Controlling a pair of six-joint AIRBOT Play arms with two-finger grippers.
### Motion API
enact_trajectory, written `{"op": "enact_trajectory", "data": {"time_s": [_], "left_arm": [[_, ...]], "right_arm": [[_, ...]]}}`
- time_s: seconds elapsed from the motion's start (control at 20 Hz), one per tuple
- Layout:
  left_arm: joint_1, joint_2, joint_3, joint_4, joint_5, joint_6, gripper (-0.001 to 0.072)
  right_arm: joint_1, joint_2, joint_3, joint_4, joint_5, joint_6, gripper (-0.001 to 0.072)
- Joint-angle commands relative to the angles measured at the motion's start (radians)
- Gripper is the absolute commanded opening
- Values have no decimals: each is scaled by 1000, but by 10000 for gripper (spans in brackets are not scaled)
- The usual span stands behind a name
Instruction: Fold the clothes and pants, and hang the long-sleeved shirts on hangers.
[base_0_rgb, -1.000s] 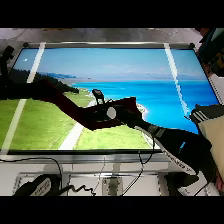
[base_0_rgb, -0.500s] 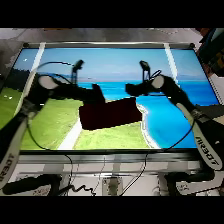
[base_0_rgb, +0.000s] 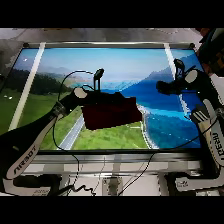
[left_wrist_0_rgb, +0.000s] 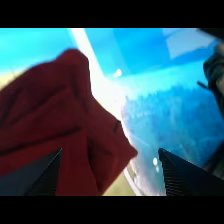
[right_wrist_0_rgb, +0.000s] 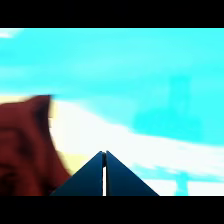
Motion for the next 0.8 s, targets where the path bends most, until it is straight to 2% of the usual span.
{"op": "enact_trajectory", "data": {"time_s": [0.0, 0.05, 0.15, 0.2, 0.25, 0.3, 0.35, 0.5, 0.75], "left_arm": [[41, 44, 1, 6, 19, 7, 706], [60, 60, 1, 6, 6, 7, 706], [99, 85, 1, 6, -33, 7, 705], [116, 93, 1, 6, -56, 7, 705], [131, 97, 1, 6, -80, 7, 705], [141, 97, 1, 6, -100, 7, 705], [148, 97, 1, 6, -116, 7, 705], [152, 97, 1, 6, -141, 7, 705], [158, 97, 1, 53, -141, 7, 705]], "right_arm": [[-70, -42, -46, -4, 26, -58, 17], [-81, -65, -79, 98, 47, -170, 17], [-93, -123, -133, 417, 163, -497, 17], [-91, -156, -153, 571, 220, -594, 24], [-84, -182, -172, 663, 208, -608, 201], [-77, -199, -184, 695, 167, -594, 512], [-65, -211, -191, 687, 122, -537, 631], [-22, -240, -193, 660, 69, -453, 630], [102, -290, -193, 681, 109, -454, 630]]}}
